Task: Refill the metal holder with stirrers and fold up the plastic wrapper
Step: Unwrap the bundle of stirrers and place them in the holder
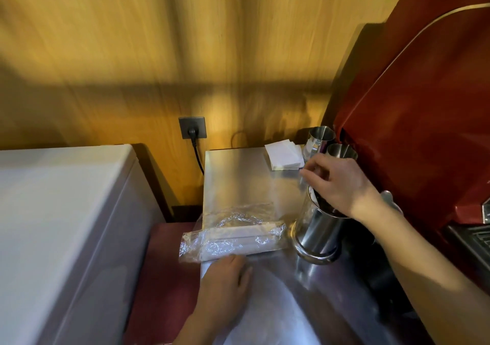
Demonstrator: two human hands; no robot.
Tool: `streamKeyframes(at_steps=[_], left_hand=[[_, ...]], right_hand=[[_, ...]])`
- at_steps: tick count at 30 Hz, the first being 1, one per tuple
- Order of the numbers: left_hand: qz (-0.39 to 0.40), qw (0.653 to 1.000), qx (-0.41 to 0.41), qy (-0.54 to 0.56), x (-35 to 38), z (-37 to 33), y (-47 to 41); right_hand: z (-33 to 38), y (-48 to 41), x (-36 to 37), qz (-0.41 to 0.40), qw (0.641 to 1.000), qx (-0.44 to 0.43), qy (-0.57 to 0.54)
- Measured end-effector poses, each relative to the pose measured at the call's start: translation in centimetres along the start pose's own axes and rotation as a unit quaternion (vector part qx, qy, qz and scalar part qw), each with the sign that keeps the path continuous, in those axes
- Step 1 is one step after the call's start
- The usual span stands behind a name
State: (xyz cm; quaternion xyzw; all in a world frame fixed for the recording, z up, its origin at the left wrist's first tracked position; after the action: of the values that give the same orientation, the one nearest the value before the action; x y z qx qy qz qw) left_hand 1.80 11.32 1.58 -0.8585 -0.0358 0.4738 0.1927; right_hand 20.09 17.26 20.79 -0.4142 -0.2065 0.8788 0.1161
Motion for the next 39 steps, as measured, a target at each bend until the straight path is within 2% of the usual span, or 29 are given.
streamKeyframes(at_steps=[2,5,8,10,13,18,20,24,27,29,30,32,35,37,39], left_hand=[[-0.027,1.000,-0.012,0.002,-1.0,0.0,-1.2],[-0.065,0.998,0.003,0.013,-2.2,-0.4,-3.0],[-0.068,0.997,0.026,-0.004,-2.4,-0.3,-4.3],[-0.067,0.997,0.025,-0.013,-2.1,0.4,-4.7],[-0.020,0.997,0.012,-0.070,-0.6,2.0,-5.1],[0.085,0.981,0.019,-0.174,2.3,4.7,-5.1],[0.108,0.976,0.029,-0.187,3.0,5.2,-5.0],[0.082,0.976,0.067,-0.193,2.3,4.1,-5.4],[-0.013,0.970,0.128,-0.206,0.1,1.9,-5.4],[-0.092,0.971,0.143,-0.169,-1.2,0.8,-4.8],[-0.114,0.971,0.139,-0.156,-1.4,0.5,-4.4],[-0.121,0.975,0.110,-0.147,-1.1,0.6,-3.5],[-0.100,0.981,0.077,-0.148,0.0,1.3,-1.9],[-0.075,0.986,0.071,-0.130,0.3,1.6,-0.9],[-0.024,0.990,0.071,-0.116,0.8,1.9,0.0]], right_hand=[[1.4,0.7,2.2,0.024,0.999,-0.014,-0.019],[1.7,2.3,7.1,0.074,0.996,-0.040,0.014],[-0.4,4.1,12.9,0.139,0.988,-0.036,0.054],[-1.9,5.3,16.2,0.175,0.978,-0.071,0.085],[-3.6,6.6,19.5,0.218,0.959,-0.123,0.134],[-5.9,7.7,22.3,0.290,0.929,-0.126,0.193],[-6.1,7.8,22.6,0.296,0.926,-0.126,0.198],[-5.4,8.0,22.5,0.288,0.923,-0.150,0.206],[-2.7,8.3,20.9,0.214,0.927,-0.238,0.196],[-1.2,9.1,19.9,0.165,0.925,-0.285,0.189],[-0.5,9.5,19.5,0.141,0.924,-0.303,0.184],[-0.1,10.3,19.3,0.143,0.922,-0.316,0.170],[-0.9,10.9,19.8,0.218,0.915,-0.290,0.173],[-1.9,10.4,20.2,0.286,0.930,-0.205,0.109],[-2.6,9.7,20.3,0.302,0.941,-0.141,0.052]])
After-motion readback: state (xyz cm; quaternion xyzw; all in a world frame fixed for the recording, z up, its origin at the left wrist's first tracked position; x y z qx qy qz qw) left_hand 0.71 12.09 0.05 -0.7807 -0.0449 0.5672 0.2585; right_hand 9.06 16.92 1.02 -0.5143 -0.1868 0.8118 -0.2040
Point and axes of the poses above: each hand's wrist, its own y-axis away from the middle knuckle, its own x-axis out of the palm, z = x × y, the point moved 10 cm from there along -y, towards the middle knuckle, and after that the axes turned 13 degrees about -z, right-handed, at the moved point
